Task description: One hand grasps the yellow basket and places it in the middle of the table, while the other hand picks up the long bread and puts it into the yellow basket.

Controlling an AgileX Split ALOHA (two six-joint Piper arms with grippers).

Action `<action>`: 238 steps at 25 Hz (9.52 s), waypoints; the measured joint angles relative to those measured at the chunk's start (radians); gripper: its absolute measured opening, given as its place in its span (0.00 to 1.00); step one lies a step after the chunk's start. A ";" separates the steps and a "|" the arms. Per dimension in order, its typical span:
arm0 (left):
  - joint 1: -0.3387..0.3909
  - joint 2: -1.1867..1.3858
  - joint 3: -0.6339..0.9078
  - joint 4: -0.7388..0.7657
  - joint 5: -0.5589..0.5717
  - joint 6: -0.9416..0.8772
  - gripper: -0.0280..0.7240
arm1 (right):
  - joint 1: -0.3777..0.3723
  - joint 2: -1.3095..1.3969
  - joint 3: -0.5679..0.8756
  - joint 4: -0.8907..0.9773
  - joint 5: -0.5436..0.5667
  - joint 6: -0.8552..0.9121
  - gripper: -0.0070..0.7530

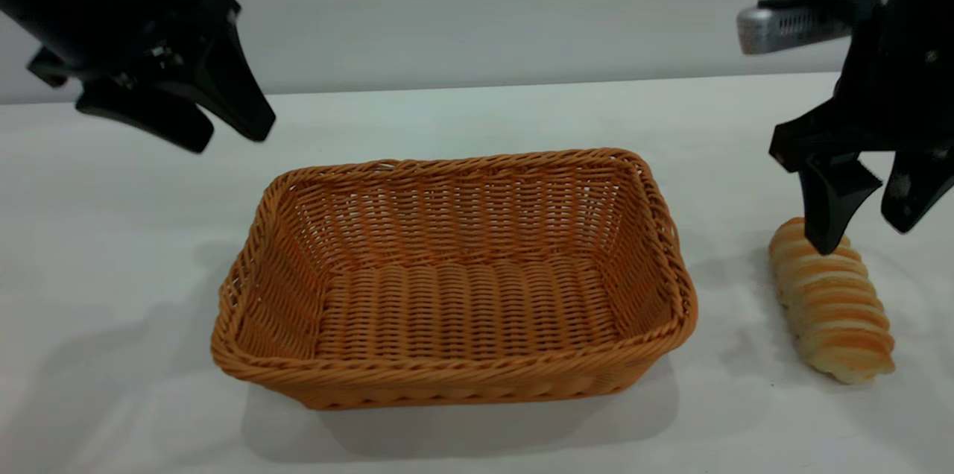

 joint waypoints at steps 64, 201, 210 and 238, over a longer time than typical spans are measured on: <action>0.000 -0.362 0.007 0.385 0.227 -0.259 0.81 | -0.124 0.253 -0.279 0.006 0.114 -0.138 0.08; 0.000 -1.755 0.585 0.558 0.547 -0.392 0.81 | 0.095 -1.871 0.630 0.004 0.364 -0.149 0.71; 0.000 -1.773 0.586 0.561 0.546 -0.393 0.81 | 0.095 -1.872 0.664 -0.018 0.367 -0.115 0.71; 0.000 -1.775 0.587 0.555 0.546 -0.412 0.81 | 0.095 -1.872 0.664 0.023 0.367 -0.108 0.71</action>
